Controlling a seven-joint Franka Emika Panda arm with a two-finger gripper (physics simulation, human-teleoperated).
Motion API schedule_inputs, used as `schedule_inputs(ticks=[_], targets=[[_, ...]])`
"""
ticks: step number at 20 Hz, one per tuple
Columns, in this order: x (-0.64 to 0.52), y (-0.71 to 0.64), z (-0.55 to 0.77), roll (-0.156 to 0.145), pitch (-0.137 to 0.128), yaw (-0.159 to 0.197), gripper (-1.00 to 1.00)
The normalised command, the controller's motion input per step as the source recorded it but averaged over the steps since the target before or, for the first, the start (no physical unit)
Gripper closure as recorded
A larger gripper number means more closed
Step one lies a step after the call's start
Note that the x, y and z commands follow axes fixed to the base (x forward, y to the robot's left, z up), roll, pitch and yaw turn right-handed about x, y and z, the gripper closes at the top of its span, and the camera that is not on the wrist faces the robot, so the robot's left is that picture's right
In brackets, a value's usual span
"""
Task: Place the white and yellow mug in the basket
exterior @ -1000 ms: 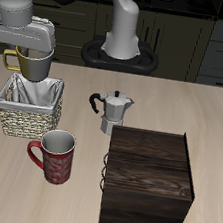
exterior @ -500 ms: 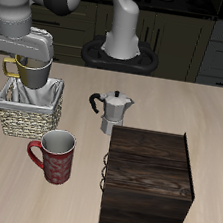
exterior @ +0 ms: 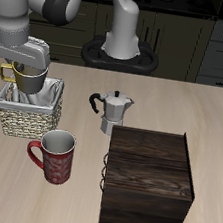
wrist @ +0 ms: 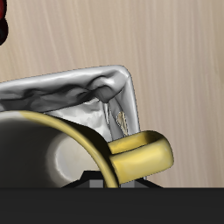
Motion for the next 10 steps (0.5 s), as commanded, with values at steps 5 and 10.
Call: schedule_inputs(ticks=[5, 10], targets=[[0.03, -0.04, -0.13, -0.016, 0.034, -0.003, -1.00], [0.01, 0.14, -0.09, 0.031, 0.021, -0.004, -1.00]])
